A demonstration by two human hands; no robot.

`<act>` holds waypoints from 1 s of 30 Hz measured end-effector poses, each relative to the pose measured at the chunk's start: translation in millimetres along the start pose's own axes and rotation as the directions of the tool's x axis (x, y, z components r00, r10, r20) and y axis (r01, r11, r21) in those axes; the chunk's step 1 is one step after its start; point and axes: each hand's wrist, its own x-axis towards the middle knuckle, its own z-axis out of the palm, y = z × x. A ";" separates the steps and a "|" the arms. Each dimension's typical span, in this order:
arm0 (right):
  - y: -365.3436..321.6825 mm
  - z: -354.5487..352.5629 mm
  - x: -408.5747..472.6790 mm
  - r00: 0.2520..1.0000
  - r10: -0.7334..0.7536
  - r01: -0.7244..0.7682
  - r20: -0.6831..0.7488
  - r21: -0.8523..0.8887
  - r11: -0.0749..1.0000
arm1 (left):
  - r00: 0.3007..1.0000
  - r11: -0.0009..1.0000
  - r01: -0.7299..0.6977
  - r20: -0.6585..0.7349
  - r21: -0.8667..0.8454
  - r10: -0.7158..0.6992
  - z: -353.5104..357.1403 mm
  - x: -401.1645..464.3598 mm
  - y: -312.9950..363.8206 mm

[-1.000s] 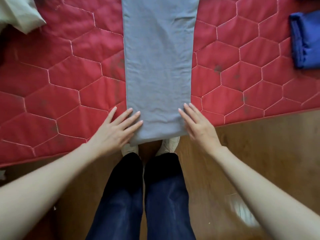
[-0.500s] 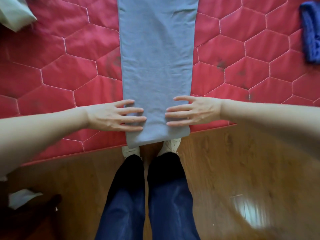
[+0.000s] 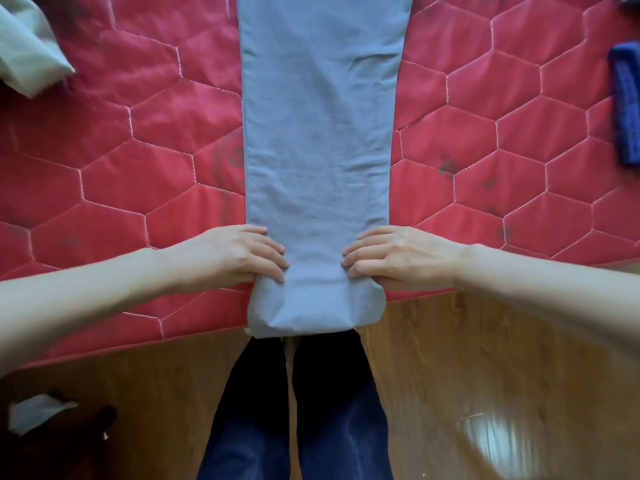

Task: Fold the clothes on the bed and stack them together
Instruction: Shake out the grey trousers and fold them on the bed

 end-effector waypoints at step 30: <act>-54.6 49.7 5.0 0.117 0.992 -0.536 -0.042 0.839 0.099 | 0.255 0.105 0.433 0.010 -0.895 -0.967 22.5 0.4 65.4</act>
